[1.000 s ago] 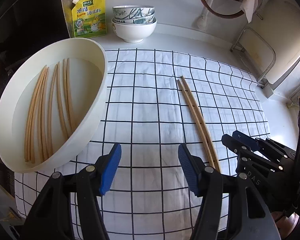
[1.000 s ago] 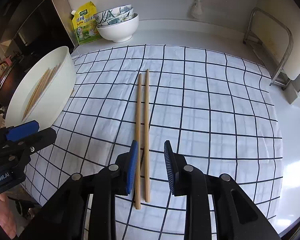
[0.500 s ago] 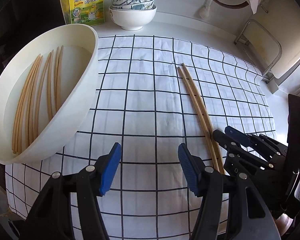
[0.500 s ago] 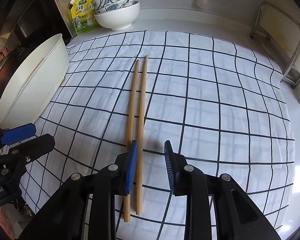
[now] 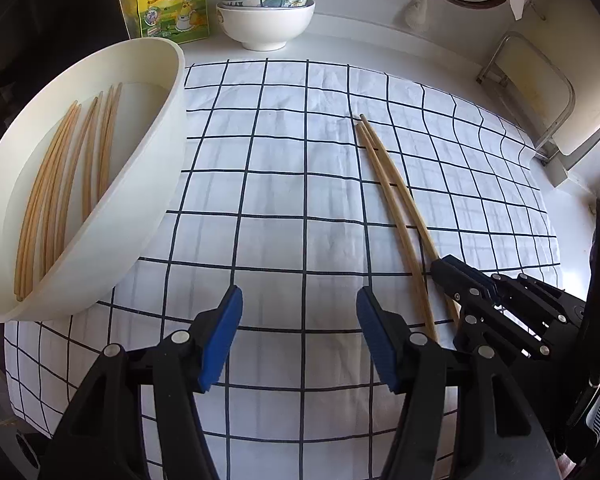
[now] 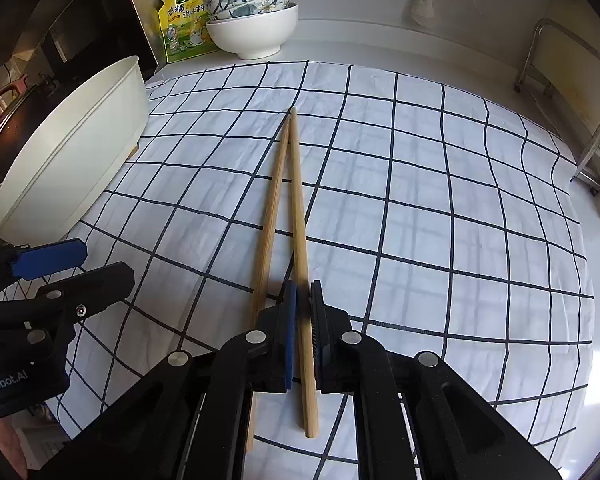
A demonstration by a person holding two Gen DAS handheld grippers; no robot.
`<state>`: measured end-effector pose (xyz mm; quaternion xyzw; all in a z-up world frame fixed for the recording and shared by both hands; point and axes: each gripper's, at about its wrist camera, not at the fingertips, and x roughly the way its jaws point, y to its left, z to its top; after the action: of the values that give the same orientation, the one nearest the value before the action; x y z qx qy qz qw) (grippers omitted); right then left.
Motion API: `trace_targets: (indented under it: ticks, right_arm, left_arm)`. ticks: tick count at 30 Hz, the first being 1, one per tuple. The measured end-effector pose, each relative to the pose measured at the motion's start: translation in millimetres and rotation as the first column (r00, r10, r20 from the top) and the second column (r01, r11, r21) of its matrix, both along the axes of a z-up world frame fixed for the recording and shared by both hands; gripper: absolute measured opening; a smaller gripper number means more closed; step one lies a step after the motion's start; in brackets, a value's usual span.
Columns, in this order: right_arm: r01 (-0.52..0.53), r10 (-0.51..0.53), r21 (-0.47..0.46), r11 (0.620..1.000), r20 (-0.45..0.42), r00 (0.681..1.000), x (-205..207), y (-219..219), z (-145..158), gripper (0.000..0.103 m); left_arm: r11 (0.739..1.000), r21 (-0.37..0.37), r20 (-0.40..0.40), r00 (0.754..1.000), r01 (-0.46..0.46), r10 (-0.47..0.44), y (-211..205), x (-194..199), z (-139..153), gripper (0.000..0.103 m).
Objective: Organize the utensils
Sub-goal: 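Move both open grippers back over the last two chopsticks on the cloth, then close the left gripper on one chopstick while the right gripper grasps the other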
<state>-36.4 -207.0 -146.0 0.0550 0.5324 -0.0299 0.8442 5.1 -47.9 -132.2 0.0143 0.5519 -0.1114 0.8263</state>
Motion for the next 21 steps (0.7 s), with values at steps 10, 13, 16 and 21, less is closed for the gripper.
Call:
trace_targets:
  ticks: [10, 13, 16, 21]
  right_arm:
    - [0.101, -0.101, 0.019, 0.995, 0.004, 0.995, -26, -38, 3, 0.007]
    - [0.134, -0.134, 0.030, 0.991, 0.005, 0.991, -38, -50, 4, 0.007]
    - [0.146, -0.146, 0.031, 0.989, 0.005, 0.989, -44, -55, 4, 0.007]
    - [0.155, -0.156, 0.034, 0.987, 0.011, 0.988, -47, -58, 4, 0.007]
  left_arm:
    - [1.000, 0.000, 0.014, 1.000, 0.020, -0.020, -33, 9, -10, 0.062]
    - [1.000, 0.004, 0.014, 1.000, 0.021, -0.021, -44, 13, -14, 0.062]
    - [1.000, 0.012, 0.017, 0.999, 0.028, -0.028, -53, 14, -17, 0.062]
    - [0.999, 0.025, 0.016, 0.999, 0.041, -0.042, -66, 15, -24, 0.062]
